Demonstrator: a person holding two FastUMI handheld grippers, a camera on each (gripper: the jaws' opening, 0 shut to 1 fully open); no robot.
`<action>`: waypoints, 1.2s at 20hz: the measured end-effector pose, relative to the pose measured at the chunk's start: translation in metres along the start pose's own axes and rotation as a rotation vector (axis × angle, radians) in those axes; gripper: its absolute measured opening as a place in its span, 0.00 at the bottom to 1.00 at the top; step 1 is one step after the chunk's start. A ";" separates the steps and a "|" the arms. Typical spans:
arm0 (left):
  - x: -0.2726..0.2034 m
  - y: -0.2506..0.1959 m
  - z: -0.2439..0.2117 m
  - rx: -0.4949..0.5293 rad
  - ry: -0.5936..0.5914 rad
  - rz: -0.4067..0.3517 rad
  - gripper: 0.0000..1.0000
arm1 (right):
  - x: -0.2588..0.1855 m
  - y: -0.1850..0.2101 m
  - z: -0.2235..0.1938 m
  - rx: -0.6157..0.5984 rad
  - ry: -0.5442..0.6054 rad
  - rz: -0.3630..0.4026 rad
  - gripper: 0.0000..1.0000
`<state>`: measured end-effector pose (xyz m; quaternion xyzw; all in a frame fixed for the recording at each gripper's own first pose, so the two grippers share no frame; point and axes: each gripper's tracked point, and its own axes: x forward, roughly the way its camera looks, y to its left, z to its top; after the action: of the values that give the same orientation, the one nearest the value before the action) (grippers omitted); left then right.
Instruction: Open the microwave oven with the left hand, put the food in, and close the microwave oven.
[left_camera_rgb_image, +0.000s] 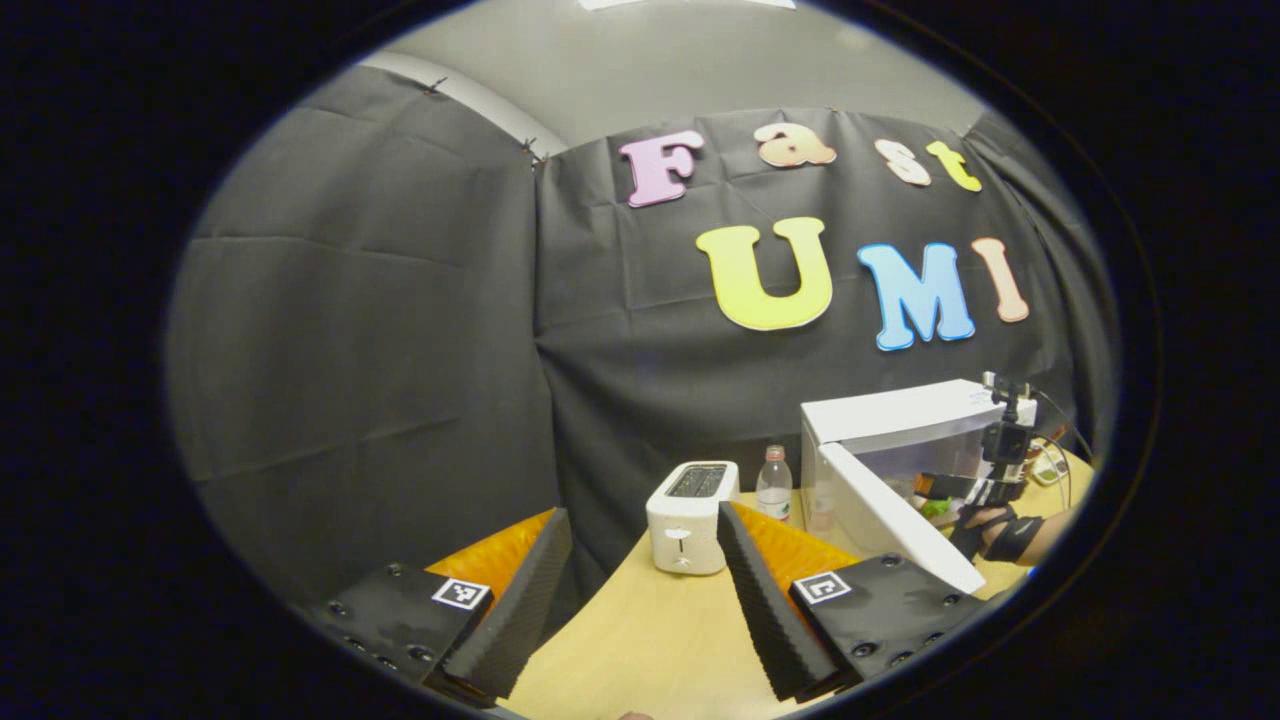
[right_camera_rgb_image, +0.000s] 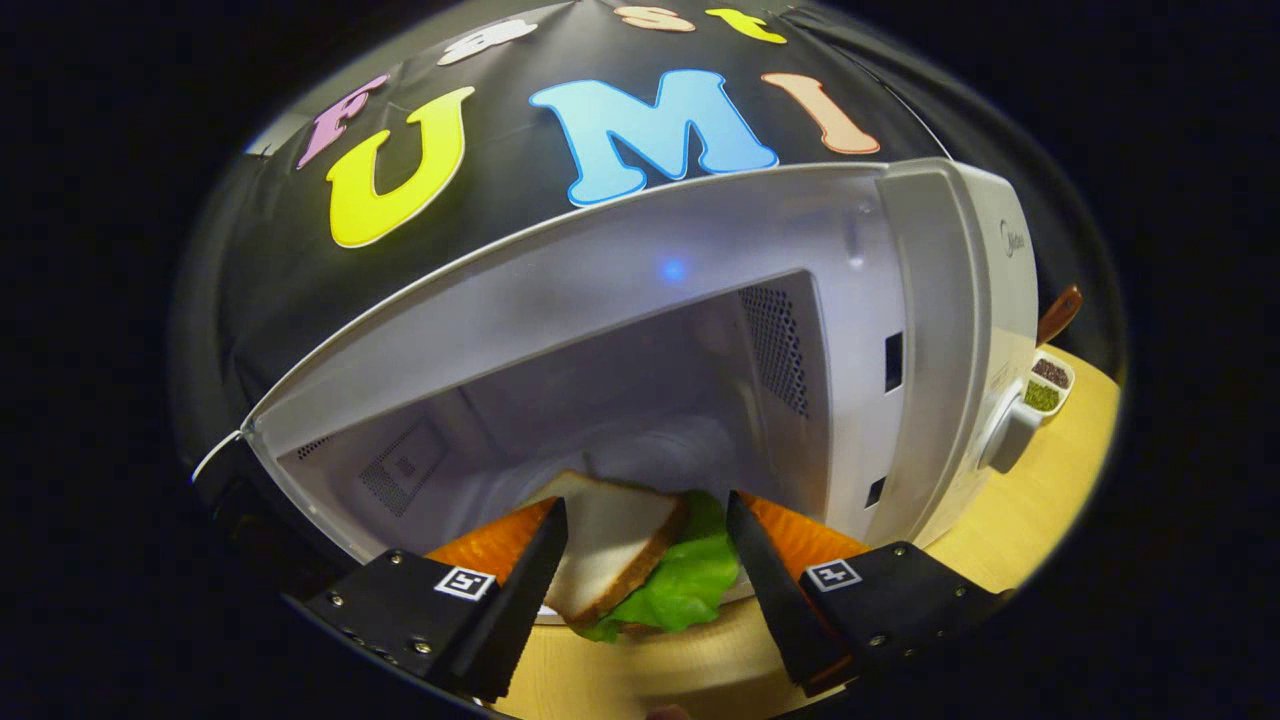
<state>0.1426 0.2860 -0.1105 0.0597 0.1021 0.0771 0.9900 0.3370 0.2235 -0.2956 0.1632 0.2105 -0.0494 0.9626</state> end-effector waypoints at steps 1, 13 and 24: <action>0.000 -0.004 0.000 -0.001 -0.003 -0.006 0.95 | -0.007 -0.001 0.008 -0.021 -0.012 0.009 0.97; -0.018 -0.035 -0.046 -0.054 0.025 0.004 0.94 | -0.150 -0.009 0.089 -0.236 -0.172 0.186 0.98; -0.046 -0.062 -0.092 -0.099 0.091 0.024 0.73 | -0.222 -0.091 0.129 -0.248 -0.212 0.165 0.98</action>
<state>0.0878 0.2267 -0.1993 0.0084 0.1426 0.0967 0.9850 0.1714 0.0999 -0.1179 0.0538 0.0980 0.0393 0.9930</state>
